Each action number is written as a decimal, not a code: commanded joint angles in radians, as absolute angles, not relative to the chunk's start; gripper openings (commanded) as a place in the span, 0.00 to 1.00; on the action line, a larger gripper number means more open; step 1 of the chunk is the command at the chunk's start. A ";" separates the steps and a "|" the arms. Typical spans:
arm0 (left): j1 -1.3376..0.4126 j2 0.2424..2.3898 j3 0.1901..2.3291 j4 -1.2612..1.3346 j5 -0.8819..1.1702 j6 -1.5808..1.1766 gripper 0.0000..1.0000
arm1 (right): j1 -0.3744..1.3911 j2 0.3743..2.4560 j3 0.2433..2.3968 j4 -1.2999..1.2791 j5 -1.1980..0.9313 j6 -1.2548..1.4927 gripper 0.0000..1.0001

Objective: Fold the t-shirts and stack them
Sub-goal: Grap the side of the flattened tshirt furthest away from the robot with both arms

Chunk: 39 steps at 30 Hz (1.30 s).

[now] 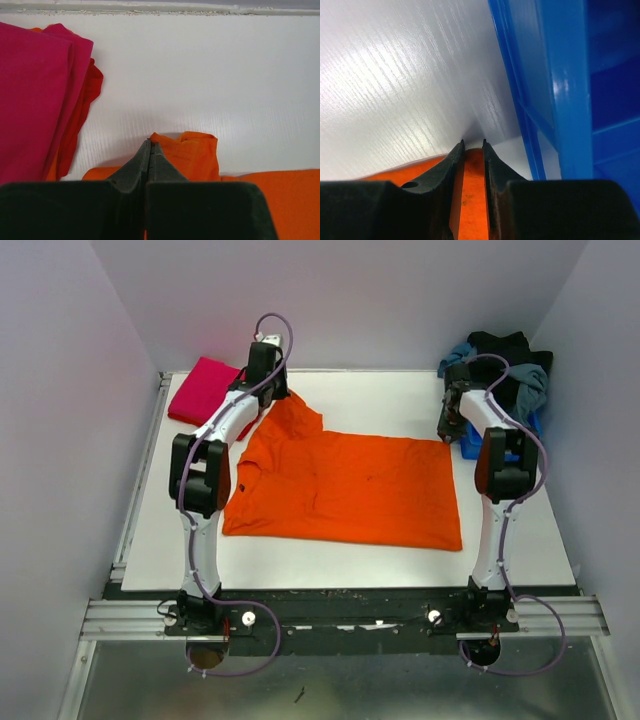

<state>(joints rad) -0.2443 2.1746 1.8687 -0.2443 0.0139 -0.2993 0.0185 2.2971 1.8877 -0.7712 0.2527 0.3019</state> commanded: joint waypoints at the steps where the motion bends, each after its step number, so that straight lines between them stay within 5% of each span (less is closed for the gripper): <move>1: -0.252 2.111 1.844 -0.222 0.023 -0.291 0.00 | 0.014 2.269 1.853 -0.795 0.253 0.295 0.31; 9: -0.252 2.105 1.844 -0.225 0.017 -0.287 0.00 | 0.014 2.241 1.824 -0.779 0.259 0.298 0.35; 16: -0.252 2.108 1.850 -0.230 0.018 -0.285 0.00 | 0.014 2.218 1.796 -0.752 0.239 0.310 0.03; 39: -0.258 1.928 1.649 -0.149 -0.031 -0.284 0.00 | 0.015 2.065 1.715 -0.738 0.267 0.318 0.01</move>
<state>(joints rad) -0.2512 2.0148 1.7290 -0.1989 0.0101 -0.2848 0.0185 2.1098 1.7607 -0.7460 0.2504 0.3099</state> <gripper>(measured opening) 0.007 0.012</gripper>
